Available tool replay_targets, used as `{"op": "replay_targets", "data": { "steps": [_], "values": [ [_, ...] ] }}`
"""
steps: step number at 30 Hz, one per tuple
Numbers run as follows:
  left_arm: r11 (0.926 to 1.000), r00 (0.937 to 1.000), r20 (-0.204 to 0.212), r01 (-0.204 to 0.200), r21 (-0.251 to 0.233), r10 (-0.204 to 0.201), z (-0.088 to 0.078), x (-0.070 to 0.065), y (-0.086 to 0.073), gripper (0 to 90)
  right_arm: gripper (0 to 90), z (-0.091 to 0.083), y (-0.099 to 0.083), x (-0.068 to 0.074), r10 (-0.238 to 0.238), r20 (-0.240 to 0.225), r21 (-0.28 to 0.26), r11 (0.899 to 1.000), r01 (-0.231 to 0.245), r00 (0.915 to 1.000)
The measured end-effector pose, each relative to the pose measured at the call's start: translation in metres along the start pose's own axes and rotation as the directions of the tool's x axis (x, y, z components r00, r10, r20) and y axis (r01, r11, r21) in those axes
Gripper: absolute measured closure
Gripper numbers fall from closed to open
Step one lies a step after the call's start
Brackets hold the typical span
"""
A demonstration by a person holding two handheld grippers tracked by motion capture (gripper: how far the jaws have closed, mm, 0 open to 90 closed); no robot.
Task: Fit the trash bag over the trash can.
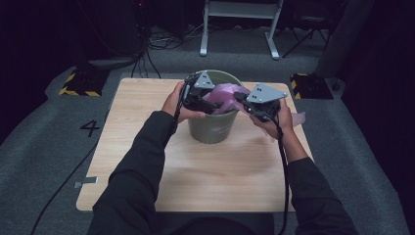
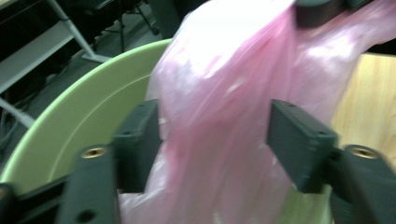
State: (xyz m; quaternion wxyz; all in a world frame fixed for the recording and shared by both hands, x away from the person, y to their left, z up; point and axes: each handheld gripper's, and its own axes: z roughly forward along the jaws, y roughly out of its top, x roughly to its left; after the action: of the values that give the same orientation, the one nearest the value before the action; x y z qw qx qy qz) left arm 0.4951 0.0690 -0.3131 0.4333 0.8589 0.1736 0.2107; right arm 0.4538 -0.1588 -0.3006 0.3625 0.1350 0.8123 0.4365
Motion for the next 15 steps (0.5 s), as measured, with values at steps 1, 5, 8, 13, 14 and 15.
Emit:
{"op": "replay_targets", "data": {
  "steps": [1, 5, 8, 13, 14, 15],
  "values": [
    [0.9999, 0.9999, 0.004, -0.01, 0.001, 0.01, 0.001, -0.0016, -0.0006, 33.6, 89.1, 0.0008, 0.0003, 0.0003, 0.002, -0.002, -0.001, 1.0, -0.002, 1.0],
    [0.9993, 0.9994, -0.005, -0.036, 0.011, 0.036, 0.0036, -0.0063, -0.0012, 42.6, 89.0, 0.0028, 0.0004, 0.0004, 0.026, -0.021, -0.019, 0.999, -0.026, 0.9994],
    [0.9983, 0.997, -0.057, -0.05, 0.031, 0.052, 0.0059, -0.0065, -0.0016, 63.6, 88.4, 0.0031, -0.0001, 0.0004, 0.039, -0.034, -0.027, 0.999, -0.04, 0.9986],
    [0.9966, 0.9923, -0.093, -0.081, 0.018, 0.082, 0.0057, -0.0065, -0.0035, 86.9, 86.3, 0.002, -0.0004, 0.0025, 0.044, -0.037, -0.032, 0.998, -0.045, 0.9984],
    [0.9965, 0.9924, -0.091, -0.082, 0.016, 0.083, 0.006, -0.0062, -0.0036, 88.5, 85.5, 0.0017, -0.0004, 0.0029, 0.045, -0.037, -0.033, 0.998, -0.046, 0.9983],
    [0.9965, 0.9923, -0.092, -0.082, 0.017, 0.083, 0.0062, -0.0059, -0.0039, 89.5, 84.4, 0.0012, -0.0005, 0.0034, 0.045, -0.036, -0.037, 0.998, -0.046, 0.9983]
  ]
}}
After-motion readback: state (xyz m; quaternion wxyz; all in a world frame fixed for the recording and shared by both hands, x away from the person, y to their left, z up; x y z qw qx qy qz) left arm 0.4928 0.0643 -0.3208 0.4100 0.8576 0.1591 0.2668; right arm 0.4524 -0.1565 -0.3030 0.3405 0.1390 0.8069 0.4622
